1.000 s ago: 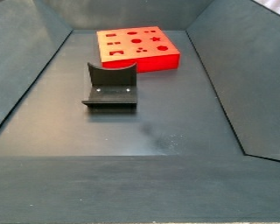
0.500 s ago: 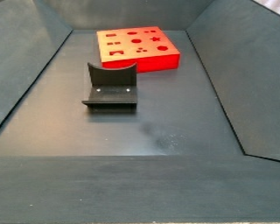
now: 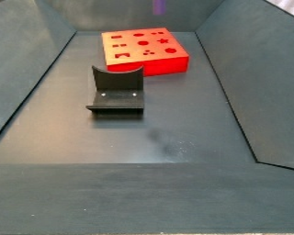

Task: Pick up the round object. Move up. Move to above the board. Insert the round object.
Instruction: Insert the round object.

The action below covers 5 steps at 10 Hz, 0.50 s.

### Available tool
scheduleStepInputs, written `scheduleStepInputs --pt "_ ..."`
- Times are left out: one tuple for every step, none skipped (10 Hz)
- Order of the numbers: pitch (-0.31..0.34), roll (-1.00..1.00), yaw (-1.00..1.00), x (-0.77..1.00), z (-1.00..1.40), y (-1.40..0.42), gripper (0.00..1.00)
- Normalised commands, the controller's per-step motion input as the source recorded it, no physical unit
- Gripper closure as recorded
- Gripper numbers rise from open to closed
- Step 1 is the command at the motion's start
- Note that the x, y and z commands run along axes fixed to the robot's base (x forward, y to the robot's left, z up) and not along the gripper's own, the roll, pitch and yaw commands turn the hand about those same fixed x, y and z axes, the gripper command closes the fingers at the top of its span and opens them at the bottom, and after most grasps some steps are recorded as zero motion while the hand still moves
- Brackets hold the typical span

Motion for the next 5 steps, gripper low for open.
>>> scheduleStepInputs --pt "-0.116 -0.22 -0.54 0.50 -0.49 0.00 1.00" --pt "-0.144 -0.14 -0.52 0.48 -0.57 0.00 1.00" --pt "-0.141 -0.13 -0.51 0.44 -0.55 0.00 1.00" --pt "-0.149 -0.12 -0.50 0.40 -0.56 0.00 1.00" --pt "-0.153 -0.13 -0.48 0.40 -0.54 0.00 1.00"
